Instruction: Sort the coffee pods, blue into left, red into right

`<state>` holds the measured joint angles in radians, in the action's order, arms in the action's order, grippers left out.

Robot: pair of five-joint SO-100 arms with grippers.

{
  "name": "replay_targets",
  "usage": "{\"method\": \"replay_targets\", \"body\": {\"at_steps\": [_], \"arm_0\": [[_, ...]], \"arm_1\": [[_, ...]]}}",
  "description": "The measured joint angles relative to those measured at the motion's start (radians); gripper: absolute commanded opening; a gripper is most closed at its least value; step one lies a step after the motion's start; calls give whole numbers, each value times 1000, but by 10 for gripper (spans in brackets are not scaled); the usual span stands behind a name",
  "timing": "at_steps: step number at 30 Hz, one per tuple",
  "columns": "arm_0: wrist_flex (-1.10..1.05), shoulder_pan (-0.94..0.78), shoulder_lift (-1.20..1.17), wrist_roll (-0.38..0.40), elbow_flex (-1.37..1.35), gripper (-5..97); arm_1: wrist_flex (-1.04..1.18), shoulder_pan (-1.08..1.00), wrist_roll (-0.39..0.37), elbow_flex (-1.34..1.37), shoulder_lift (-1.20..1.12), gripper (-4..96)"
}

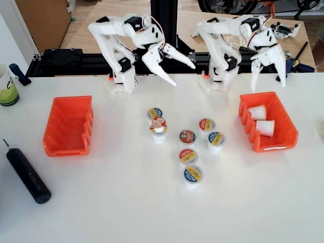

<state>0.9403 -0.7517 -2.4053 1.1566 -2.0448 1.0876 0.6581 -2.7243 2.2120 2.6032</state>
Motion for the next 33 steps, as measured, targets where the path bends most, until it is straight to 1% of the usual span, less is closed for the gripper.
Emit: {"method": "replay_targets", "body": {"at_steps": [2, 4, 5, 6, 7, 10, 11, 13, 15, 17, 20, 22, 26, 29, 33], "arm_0": [[0, 0, 0, 0, 0, 320], [-9, -2, 9, 12, 0, 322], [-23, -6, 25, 18, 0, 322], [-46, -8, 52, 23, 0, 322], [-66, -9, 84, 28, 0, 322], [-95, -9, 143, 40, -5, 320], [-98, -8, 146, 49, -17, 316], [-98, -8, 146, 100, -64, 311], [-137, -9, 117, 170, -158, 303], [-202, -5, 21, 229, -281, 299], [-244, 34, -167, 282, -465, 292], [-256, 55, -206, 301, -482, 294], [-213, 124, -218, 382, -492, 302], [-163, 224, -219, 410, -495, 313], [-97, 347, -219, 407, -495, 346]], "arm_1": [[17, -9, 20, 2, 5, 397], [69, -69, 75, -5, 17, 397], [112, -114, 117, -18, 18, 397], [156, -172, 173, -44, 20, 397], [201, -249, 247, -77, 20, 402], [239, -502, 465, -103, 28, 409], [229, -569, 523, -97, 28, 409], [187, -676, 592, -55, 29, 404], [143, -733, 591, 9, 28, 398], [81, -749, 586, 66, 21, 398], [11, -765, 574, 112, -8, 403], [-2, -770, 574, 118, -15, 402], [-6, -779, 583, 121, -20, 403], [-11, -790, 600, 121, -20, 405], [-29, -822, 643, 121, -20, 411]]}}
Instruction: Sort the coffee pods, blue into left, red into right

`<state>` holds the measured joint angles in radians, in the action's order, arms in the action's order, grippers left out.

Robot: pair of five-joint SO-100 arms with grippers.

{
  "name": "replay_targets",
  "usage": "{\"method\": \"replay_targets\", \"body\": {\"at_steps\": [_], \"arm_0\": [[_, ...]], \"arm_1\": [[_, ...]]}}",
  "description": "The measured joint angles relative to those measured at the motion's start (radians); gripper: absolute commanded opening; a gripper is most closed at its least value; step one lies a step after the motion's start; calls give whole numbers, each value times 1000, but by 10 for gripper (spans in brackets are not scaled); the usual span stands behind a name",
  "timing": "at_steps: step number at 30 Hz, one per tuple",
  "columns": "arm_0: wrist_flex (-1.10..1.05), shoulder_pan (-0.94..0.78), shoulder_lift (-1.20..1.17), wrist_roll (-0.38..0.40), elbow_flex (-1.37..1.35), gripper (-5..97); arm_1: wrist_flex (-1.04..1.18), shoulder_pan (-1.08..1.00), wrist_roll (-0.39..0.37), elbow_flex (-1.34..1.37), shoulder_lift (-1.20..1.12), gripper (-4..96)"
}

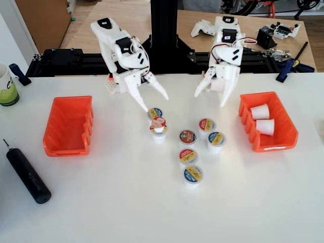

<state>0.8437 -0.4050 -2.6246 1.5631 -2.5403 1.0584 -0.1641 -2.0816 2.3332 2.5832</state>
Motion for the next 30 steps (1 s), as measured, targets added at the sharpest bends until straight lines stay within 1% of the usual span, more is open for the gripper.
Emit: {"method": "replay_targets", "body": {"at_steps": [3, 7, 10, 12, 16, 18, 23, 25, 30], "arm_0": [[72, 9, 0, -8, -31, 370], [95, -18, -21, -75, -106, 385], [91, -84, -104, -121, -212, 384], [87, -97, -216, -137, -305, 372], [89, -97, -545, -132, -506, 358], [61, -97, -647, -127, -563, 357], [11, -87, -686, -121, -589, 359], [-41, -89, -683, -98, -603, 357], [-55, -89, -689, -40, -604, 354]], "arm_1": [[-9, 5, 11, 0, 0, 410], [-20, -14, 14, 3, -5, 409], [-26, -11, 14, 3, -8, 407], [-34, -25, 14, 3, -12, 407], [-38, -18, 14, 3, -23, 406], [-38, -21, 14, 3, -23, 405], [-38, -29, 14, 3, -25, 404], [-38, -32, 14, 3, -31, 399], [-63, -48, 14, 5, -72, 391]]}}
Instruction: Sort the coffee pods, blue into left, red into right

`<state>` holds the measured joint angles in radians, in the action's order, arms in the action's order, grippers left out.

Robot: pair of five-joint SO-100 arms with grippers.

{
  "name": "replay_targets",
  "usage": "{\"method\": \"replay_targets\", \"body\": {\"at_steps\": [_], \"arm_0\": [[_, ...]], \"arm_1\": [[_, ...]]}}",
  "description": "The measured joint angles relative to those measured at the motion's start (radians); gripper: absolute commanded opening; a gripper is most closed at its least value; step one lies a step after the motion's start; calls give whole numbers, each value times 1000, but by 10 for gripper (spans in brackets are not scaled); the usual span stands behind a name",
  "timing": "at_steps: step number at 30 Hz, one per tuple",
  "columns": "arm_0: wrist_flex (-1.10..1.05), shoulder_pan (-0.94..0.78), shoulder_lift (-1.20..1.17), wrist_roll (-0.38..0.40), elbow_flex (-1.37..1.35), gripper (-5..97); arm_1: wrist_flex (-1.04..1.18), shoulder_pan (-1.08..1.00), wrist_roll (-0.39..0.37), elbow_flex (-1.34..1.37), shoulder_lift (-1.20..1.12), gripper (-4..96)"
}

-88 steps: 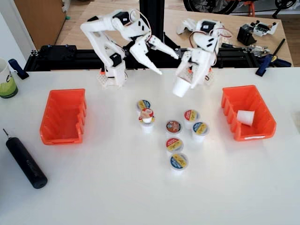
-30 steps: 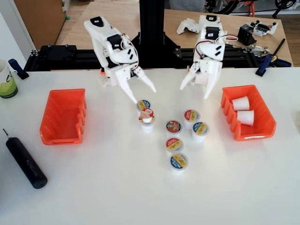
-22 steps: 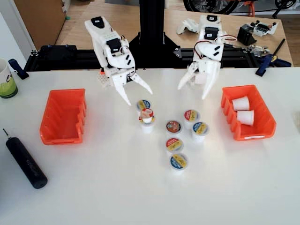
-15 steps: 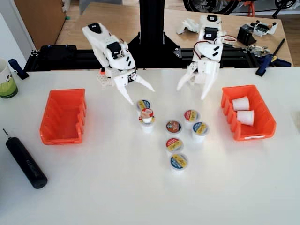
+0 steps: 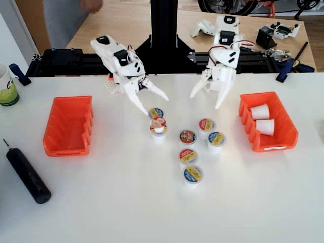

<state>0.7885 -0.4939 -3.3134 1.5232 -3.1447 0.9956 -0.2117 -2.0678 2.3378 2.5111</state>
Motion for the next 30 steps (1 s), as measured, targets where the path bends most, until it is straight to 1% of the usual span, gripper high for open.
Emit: {"method": "replay_targets", "body": {"at_steps": [5, 11, 14, 17, 21, 27, 30], "arm_0": [[32, 0, 0, 72, 0, 327], [95, 51, 2, 210, 0, 303], [100, 69, 0, 241, 0, 292], [97, 67, 0, 247, 0, 292], [89, 67, 0, 227, 0, 298], [38, 31, 25, 144, 3, 298], [35, 28, 137, 158, 38, 309]], "arm_1": [[-46, -5, 5, 0, -52, 390], [-64, -9, 6, 0, -72, 391], [-64, -9, 12, 0, -72, 392], [-64, -9, 14, 0, -72, 392], [-64, -9, 21, 0, -72, 392], [-64, -9, 32, 0, -72, 391], [-64, -9, 32, 0, -72, 391]]}}
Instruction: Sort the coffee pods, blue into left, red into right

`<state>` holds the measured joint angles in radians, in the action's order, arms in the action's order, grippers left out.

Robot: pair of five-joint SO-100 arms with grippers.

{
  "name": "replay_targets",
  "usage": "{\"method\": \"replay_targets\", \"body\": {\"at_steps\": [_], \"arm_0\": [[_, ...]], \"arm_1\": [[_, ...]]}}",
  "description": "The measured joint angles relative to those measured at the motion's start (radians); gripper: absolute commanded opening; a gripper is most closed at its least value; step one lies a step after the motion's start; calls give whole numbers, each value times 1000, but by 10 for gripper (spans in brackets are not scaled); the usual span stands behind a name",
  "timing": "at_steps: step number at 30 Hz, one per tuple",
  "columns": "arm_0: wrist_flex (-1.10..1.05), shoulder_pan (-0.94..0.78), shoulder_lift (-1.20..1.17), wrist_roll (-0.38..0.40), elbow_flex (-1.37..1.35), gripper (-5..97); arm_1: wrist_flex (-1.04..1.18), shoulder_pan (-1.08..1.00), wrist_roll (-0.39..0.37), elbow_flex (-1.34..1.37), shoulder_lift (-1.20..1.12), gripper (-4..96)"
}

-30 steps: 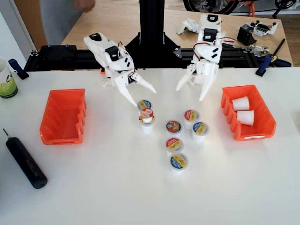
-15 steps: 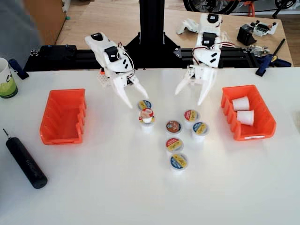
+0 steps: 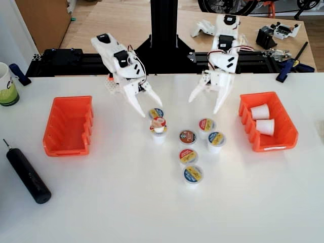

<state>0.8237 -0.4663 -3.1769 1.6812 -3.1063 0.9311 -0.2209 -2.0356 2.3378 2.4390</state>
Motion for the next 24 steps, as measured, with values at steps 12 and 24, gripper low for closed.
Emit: {"method": "replay_targets", "body": {"at_steps": [12, 24], "arm_0": [[402, -26, 928, -6, 747, 336], [423, -26, 1158, 6, 931, 339]], "arm_1": [[2, -20, 43, 0, -2, 387], [-2, -20, 43, 0, -2, 387]]}}
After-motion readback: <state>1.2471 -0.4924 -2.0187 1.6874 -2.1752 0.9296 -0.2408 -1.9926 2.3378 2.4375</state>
